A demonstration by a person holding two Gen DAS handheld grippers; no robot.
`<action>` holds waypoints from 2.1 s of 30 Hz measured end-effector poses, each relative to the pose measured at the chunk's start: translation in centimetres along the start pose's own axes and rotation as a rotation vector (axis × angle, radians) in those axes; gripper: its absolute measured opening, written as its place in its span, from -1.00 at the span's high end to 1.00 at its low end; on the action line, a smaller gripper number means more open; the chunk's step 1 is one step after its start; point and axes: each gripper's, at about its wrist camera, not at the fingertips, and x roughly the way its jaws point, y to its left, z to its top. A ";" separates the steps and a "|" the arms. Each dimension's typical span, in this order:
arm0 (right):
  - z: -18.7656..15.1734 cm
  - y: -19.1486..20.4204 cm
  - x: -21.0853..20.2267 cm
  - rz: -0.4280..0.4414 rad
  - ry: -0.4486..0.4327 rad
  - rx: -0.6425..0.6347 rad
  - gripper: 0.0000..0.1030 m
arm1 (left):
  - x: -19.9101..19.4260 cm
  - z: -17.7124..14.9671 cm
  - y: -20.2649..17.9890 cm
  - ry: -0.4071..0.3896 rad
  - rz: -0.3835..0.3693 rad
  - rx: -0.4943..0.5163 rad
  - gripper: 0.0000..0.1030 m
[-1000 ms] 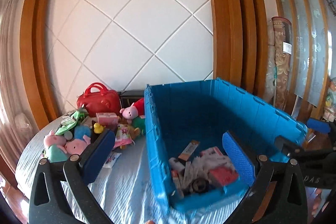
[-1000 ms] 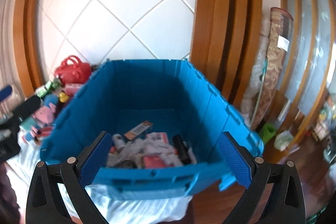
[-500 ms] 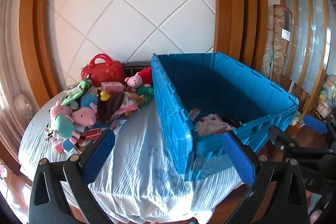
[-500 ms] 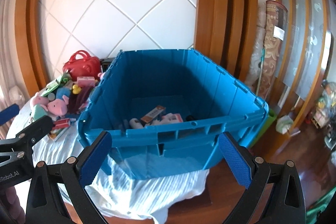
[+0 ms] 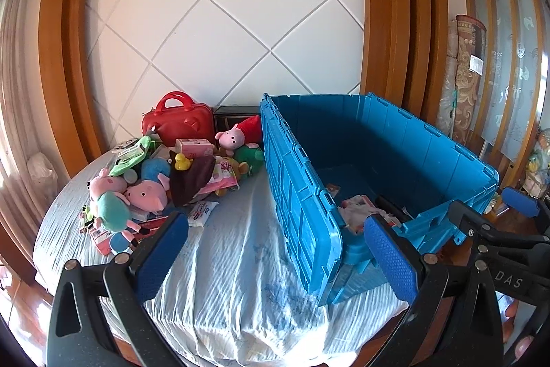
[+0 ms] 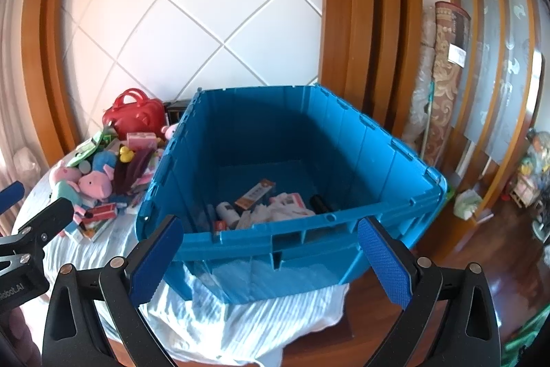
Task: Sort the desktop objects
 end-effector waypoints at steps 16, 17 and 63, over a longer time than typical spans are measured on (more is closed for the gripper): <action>0.8 -0.7 2.2 -0.006 0.029 0.008 -1.00 | 1.9 1.0 -0.9 0.002 0.000 0.015 -1.00; 0.9 -0.7 2.3 -0.006 0.030 0.008 -1.00 | 2.0 1.1 -0.9 0.002 0.000 0.014 -1.00; 1.7 -4.5 5.9 -0.082 0.100 0.013 -1.00 | 6.5 2.0 -4.9 0.120 -0.007 0.037 -1.00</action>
